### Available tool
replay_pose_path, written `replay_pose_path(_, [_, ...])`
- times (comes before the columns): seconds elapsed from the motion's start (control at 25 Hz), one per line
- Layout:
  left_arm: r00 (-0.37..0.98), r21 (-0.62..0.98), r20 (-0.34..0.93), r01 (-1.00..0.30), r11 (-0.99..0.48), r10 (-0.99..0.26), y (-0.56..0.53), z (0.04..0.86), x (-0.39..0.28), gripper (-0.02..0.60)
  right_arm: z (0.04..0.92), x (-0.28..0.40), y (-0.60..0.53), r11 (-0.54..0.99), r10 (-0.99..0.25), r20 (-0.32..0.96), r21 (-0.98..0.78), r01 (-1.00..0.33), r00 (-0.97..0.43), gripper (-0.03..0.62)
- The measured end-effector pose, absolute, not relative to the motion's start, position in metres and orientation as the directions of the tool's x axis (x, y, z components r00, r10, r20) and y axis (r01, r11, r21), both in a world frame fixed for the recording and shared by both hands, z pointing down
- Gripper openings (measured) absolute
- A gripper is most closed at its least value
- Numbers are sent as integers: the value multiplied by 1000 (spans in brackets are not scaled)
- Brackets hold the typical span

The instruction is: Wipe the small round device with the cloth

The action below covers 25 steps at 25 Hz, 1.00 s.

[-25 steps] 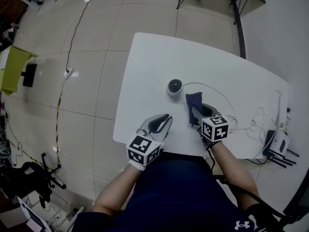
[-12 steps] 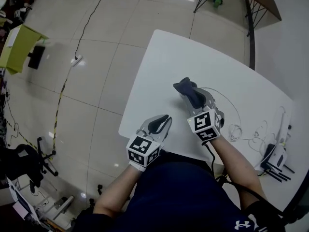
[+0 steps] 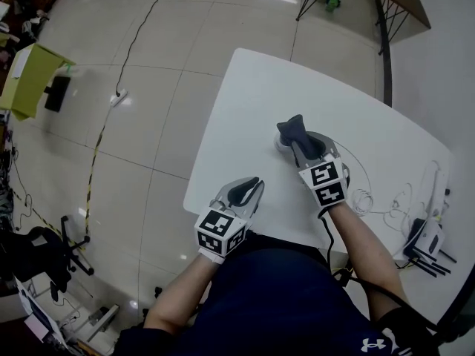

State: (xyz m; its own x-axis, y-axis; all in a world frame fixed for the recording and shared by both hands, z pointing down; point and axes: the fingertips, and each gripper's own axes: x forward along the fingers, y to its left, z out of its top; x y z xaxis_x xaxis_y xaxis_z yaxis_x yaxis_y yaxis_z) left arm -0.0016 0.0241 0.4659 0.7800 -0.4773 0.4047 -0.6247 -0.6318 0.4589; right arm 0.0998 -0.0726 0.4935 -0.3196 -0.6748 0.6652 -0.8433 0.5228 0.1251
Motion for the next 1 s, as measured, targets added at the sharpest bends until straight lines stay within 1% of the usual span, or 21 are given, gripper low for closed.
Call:
replay_pose_path(0.08, [790,455,403,-612,-647,-462,22,462,5,43,498,111,-74,444,-670,652,-31,-895,-355,104])
replay_pose_path(0.16, [799,455,402,-598,-660,-446,20,459,11,43,505,125,-73,354,-672,634,-179,-918,-383,104])
replay_pose_path(0.28, [811,454,407,-579,-677,-420,19,456,20,43,515,143,-70,235,-679,615,-334,-913,-400,104])
replay_pose_path(0.44, [819,459,425,-562,-688,-385,18,457,30,43,538,151,-61,111,-669,609,-484,-868,-426,104])
replay_pose_path(0.56, [821,465,432,-557,-688,-373,18,457,34,43,561,150,-53,43,-649,618,-551,-833,-443,104])
replay_pose_path(0.72, [820,465,439,-557,-688,-367,20,460,39,43,597,152,-42,-24,-600,662,-576,-817,-449,106])
replay_pose_path(0.88, [817,471,438,-563,-679,-375,22,461,40,43,620,153,-36,-61,-547,701,-578,-814,-457,107])
replay_pose_path(1.0, [816,479,432,-568,-669,-384,24,461,38,43,622,152,-36,-71,-540,693,-603,-794,-478,107])
